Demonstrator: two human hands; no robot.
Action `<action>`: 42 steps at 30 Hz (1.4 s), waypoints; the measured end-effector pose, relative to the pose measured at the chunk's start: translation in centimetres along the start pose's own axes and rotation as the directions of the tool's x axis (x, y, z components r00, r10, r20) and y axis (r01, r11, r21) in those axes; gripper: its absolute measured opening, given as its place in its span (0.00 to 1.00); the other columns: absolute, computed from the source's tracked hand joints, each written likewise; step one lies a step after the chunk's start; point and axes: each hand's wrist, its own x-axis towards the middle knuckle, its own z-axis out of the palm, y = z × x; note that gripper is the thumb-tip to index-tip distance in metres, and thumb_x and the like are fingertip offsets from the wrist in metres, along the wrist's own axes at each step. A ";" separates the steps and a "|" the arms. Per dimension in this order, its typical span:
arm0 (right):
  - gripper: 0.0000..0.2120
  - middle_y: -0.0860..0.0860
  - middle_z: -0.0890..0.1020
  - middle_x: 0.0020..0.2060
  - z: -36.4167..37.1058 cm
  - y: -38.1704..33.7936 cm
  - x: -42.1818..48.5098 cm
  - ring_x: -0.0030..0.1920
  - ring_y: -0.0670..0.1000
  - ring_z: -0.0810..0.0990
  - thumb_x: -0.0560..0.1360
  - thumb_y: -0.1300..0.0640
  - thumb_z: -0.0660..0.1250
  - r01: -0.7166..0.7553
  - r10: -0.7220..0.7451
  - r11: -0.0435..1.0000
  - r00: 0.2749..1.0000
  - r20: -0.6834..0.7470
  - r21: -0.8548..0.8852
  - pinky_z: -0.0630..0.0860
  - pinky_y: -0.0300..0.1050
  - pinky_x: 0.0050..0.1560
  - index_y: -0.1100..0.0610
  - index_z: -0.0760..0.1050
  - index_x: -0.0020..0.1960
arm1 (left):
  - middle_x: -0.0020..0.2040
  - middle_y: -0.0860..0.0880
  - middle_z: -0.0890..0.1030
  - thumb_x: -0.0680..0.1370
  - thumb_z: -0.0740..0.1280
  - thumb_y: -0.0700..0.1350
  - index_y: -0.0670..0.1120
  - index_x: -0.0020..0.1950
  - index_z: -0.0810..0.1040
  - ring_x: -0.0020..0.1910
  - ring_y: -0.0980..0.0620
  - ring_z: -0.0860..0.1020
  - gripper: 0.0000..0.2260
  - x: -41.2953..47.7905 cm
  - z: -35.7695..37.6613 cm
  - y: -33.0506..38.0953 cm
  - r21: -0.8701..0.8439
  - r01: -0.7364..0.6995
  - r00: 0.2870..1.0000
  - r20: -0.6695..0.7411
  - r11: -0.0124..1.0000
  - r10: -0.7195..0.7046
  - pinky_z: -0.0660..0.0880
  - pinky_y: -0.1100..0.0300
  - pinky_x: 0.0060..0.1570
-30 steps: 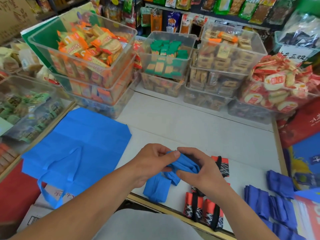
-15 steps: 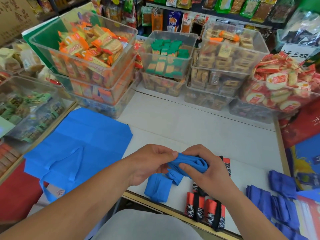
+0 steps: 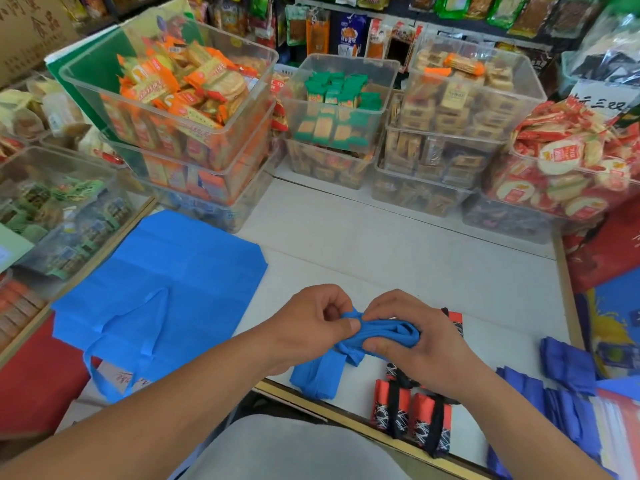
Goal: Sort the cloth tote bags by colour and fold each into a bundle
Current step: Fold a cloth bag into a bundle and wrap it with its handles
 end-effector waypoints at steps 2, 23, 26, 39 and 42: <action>0.13 0.47 0.80 0.52 0.2 0.2 -0.2 0.53 0.52 0.82 0.73 0.58 0.77 -0.017 0.017 1.000 1.000 -0.005 -0.014 0.77 0.36 0.50 0.52 0.83 0.56 | 0.38 0.52 0.76 0.78 0.71 0.42 0.49 0.45 0.77 0.37 0.56 0.73 0.05 -0.2 0.3 -0.3 0.135 -0.119 0.991 -0.046 0.984 0.127 0.74 0.58 0.38; 0.12 0.44 0.82 0.45 3.1 0.4 1.1 0.45 0.44 0.81 0.73 0.59 0.76 -0.267 0.275 0.961 0.922 -0.275 0.065 0.78 0.36 0.41 0.49 0.77 0.52 | 0.41 0.57 0.73 0.80 0.64 0.43 0.50 0.52 0.75 0.39 0.59 0.72 0.03 1.4 1.8 -1.0 0.469 -0.139 0.932 -0.235 0.872 0.275 0.68 0.65 0.39; 0.15 0.46 0.85 0.45 3.0 0.5 0.5 0.45 0.49 0.85 0.72 0.60 0.78 -0.270 0.363 0.916 0.873 -0.326 0.298 0.82 0.43 0.41 0.49 0.79 0.54 | 0.42 0.55 0.78 0.81 0.66 0.44 0.50 0.53 0.78 0.38 0.59 0.76 0.03 2.0 1.0 -1.0 0.305 -0.101 0.928 -0.313 0.947 0.200 0.74 0.65 0.40; 0.06 0.50 0.83 0.49 3.7 3.2 0.9 0.51 0.53 0.83 0.76 0.54 0.75 -0.286 0.356 0.928 0.870 -0.342 0.238 0.82 0.58 0.52 0.48 0.81 0.52 | 0.54 0.58 0.75 0.80 0.68 0.51 0.57 0.57 0.81 0.56 0.60 0.72 0.07 3.1 1.1 -1.1 0.327 -0.149 0.959 -0.182 0.933 0.217 0.72 0.67 0.54; 0.10 0.55 0.86 0.51 3.5 2.8 1.1 0.54 0.57 0.85 0.78 0.55 0.72 -0.290 0.463 0.806 0.852 -0.246 0.516 0.82 0.62 0.55 0.55 0.83 0.58 | 0.63 0.60 0.75 0.79 0.71 0.52 0.58 0.64 0.79 0.62 0.64 0.72 0.14 3.6 0.0 -2.1 0.146 -0.152 0.984 -0.073 0.978 0.164 0.72 0.67 0.63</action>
